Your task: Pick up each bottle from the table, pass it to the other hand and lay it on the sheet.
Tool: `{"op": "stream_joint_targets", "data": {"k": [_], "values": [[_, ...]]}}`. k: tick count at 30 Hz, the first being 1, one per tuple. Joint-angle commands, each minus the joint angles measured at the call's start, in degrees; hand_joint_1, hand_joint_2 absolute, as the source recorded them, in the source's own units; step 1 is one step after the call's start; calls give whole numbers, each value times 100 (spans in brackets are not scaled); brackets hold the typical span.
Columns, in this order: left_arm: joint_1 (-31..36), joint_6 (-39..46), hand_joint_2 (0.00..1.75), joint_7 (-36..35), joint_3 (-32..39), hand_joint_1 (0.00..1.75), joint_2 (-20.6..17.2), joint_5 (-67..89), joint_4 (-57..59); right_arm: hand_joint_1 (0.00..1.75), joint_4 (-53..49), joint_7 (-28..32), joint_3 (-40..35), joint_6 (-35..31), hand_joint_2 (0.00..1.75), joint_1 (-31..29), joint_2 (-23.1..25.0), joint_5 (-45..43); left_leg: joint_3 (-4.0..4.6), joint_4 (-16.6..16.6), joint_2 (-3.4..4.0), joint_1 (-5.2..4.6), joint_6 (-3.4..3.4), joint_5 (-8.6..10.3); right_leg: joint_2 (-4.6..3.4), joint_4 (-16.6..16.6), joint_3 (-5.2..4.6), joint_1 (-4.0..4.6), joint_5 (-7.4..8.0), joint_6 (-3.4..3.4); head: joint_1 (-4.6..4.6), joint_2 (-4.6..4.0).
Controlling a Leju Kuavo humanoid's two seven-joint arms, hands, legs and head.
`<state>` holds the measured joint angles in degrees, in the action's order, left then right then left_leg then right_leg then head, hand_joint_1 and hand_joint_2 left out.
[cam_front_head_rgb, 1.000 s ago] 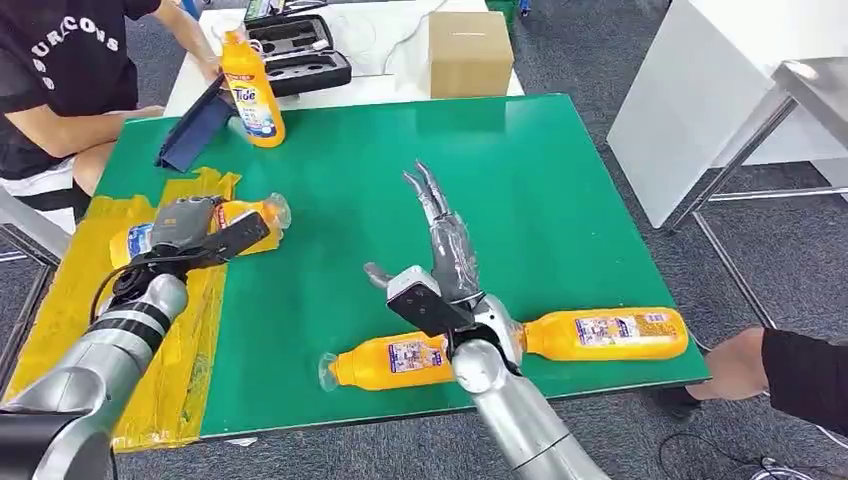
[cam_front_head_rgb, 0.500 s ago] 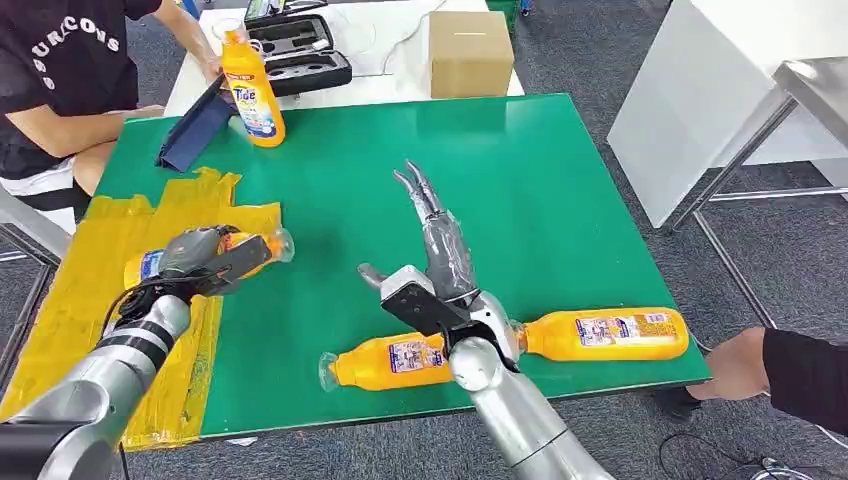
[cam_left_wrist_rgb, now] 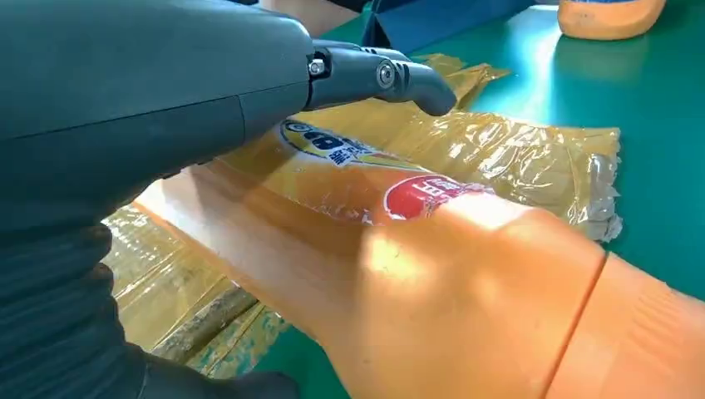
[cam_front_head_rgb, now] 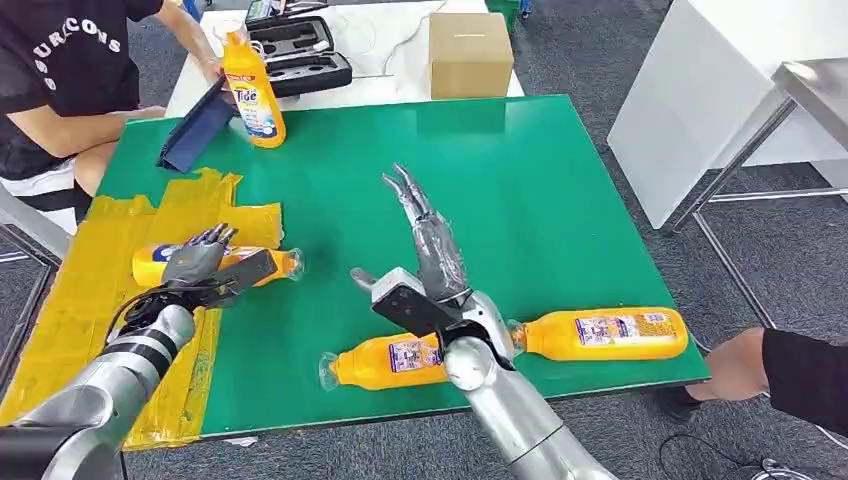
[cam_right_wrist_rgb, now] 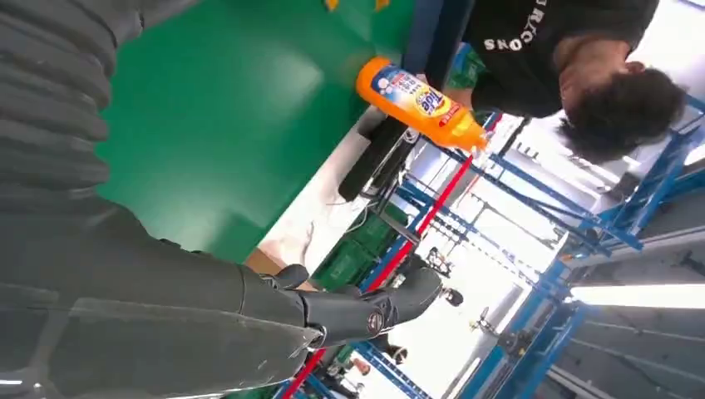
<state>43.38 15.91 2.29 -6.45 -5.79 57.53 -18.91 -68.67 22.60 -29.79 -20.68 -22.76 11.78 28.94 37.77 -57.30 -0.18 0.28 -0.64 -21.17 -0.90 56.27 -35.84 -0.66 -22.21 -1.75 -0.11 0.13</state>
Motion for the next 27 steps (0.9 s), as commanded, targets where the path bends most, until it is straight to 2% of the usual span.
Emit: {"op": "stream_joint_targets", "data": {"k": [1,7,13,14,15,17,20,22,23,24,26,27], "values": [[-94,103,175,410,428,0,155,-310,332,0,446,40,-121,-5,175,-238,-108,-86,-27,7,6,-3,2,-6,0,-5,24,-1,-4,4,0,0],[-79,87,175,413,432,0,155,-311,332,0,448,42,-118,-6,175,-236,-113,-87,-20,4,1,-1,10,4,3,-3,18,0,-3,3,0,0],[-148,163,175,1944,689,0,273,-591,-31,0,392,96,-160,133,175,-148,-223,-81,-19,4,-6,0,9,5,10,-4,20,1,-4,3,0,0],[-170,88,175,2148,714,0,289,-668,-108,0,402,109,-206,313,175,-151,-252,-139,-28,3,-8,1,10,0,14,-4,30,3,-10,5,0,0],[-281,-109,175,2739,687,0,298,-820,-333,0,366,235,-254,961,175,-141,-354,-517,-15,3,-12,1,8,7,15,-4,17,2,-4,2,0,0],[-536,-577,175,3705,607,0,279,-1201,-786,0,268,603,-308,1860,175,-90,-558,-1078,-16,5,-11,1,7,6,13,-7,19,2,-4,2,2,0],[-744,-782,175,3771,463,0,250,-1439,-1173,0,233,659,-298,1973,175,-50,-646,-1112,-21,2,-9,2,7,-1,15,-7,25,2,-9,3,0,0],[-1278,-1394,175,3771,-387,0,-37,-2507,-2487,0,171,716,-335,2336,175,-19,-721,-1245,-23,2,-5,1,9,-2,13,-5,24,-1,-10,4,2,0],[-1639,-2002,175,3771,-905,0,-370,-3526,-3322,0,132,771,-354,2528,175,5,-779,-1320,-9,2,-1,0,8,2,5,-5,10,-2,-4,2,4,0],[-1923,-2257,175,3771,-1109,0,-606,-4073,-3934,0,84,861,-367,2792,175,32,-841,-1475,-18,-1,8,1,10,-7,-1,-2,18,0,-9,6,2,0],[-2173,-2413,175,3771,-1255,0,-819,-4594,-4527,0,3,914,-367,3010,175,97,-902,-1602,-19,-3,26,3,13,-13,-19,-2,11,2,-7,8,4,0],[-2212,-2436,175,3771,-1265,0,-850,-4694,-4616,0,-13,913,-363,3047,175,111,-911,-1621,-6,-2,11,4,13,-7,-7,-4,4,5,-5,6,2,0]]}}
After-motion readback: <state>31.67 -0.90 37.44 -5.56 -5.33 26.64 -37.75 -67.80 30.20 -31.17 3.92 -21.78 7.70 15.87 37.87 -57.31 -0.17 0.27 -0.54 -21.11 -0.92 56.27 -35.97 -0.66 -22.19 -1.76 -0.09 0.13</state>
